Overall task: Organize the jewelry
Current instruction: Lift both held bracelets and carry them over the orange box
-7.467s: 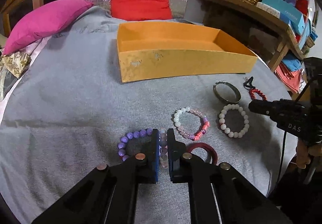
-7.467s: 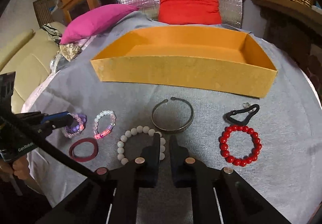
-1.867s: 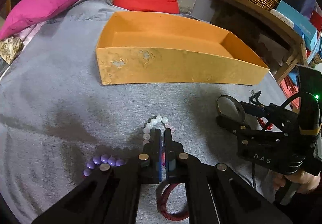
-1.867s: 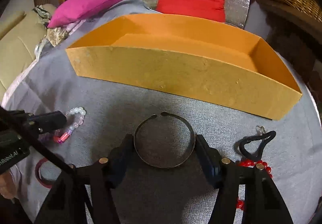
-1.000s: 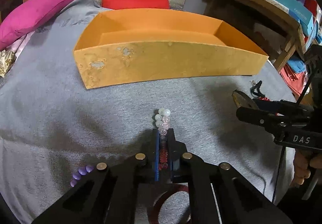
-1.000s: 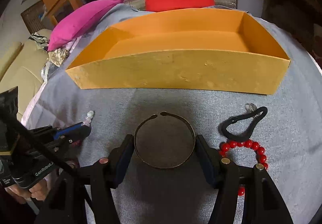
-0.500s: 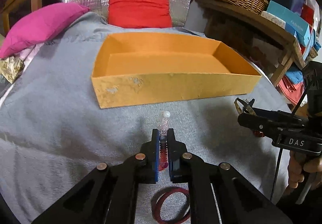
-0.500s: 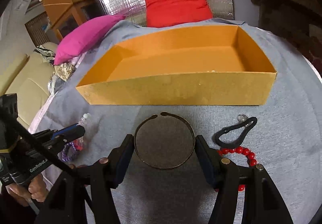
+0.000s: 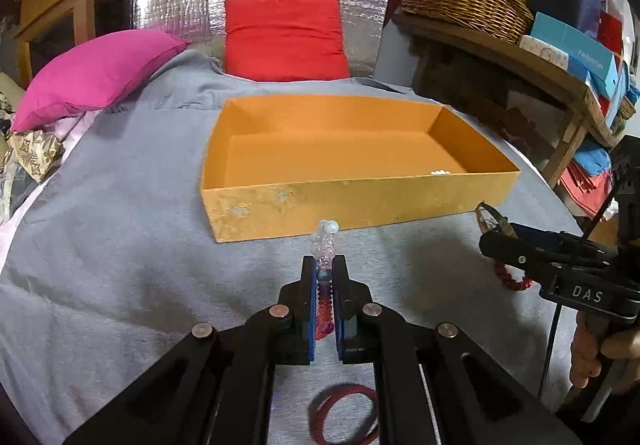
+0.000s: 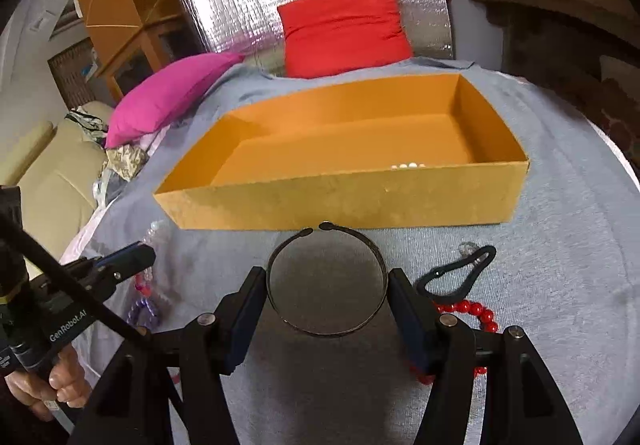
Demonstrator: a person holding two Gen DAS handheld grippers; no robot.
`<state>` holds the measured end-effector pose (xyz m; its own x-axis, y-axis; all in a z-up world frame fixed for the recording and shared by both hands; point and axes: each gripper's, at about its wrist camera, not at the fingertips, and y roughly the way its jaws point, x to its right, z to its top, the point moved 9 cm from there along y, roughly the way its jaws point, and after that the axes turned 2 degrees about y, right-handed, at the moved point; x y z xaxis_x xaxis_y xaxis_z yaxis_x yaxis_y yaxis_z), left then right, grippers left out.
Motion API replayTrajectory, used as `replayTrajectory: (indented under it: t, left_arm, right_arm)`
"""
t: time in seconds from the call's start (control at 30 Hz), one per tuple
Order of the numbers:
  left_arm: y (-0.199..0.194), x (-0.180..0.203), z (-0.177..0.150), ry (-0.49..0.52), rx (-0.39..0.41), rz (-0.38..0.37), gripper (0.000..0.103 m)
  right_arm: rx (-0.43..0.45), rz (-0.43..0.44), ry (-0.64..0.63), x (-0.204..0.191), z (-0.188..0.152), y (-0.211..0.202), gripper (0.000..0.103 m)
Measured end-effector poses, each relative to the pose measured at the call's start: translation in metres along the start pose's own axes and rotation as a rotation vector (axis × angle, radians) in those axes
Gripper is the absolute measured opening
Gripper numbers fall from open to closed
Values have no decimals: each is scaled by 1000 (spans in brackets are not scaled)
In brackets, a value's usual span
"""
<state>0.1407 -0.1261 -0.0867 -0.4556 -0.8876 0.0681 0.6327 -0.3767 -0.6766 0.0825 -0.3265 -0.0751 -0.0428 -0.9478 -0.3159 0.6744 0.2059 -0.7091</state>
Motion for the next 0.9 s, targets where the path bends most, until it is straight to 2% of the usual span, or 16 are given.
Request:
replayTrajectory:
  t: [0.43, 0.9]
  left_arm:
    - [-4, -17, -2, -4, 3, 66, 8]
    - [3, -4, 1, -2, -10, 67, 8]
  right_arm:
    - [21, 7, -35, -21, 4, 3, 64]
    - [68, -23, 0, 6, 13, -20, 64]
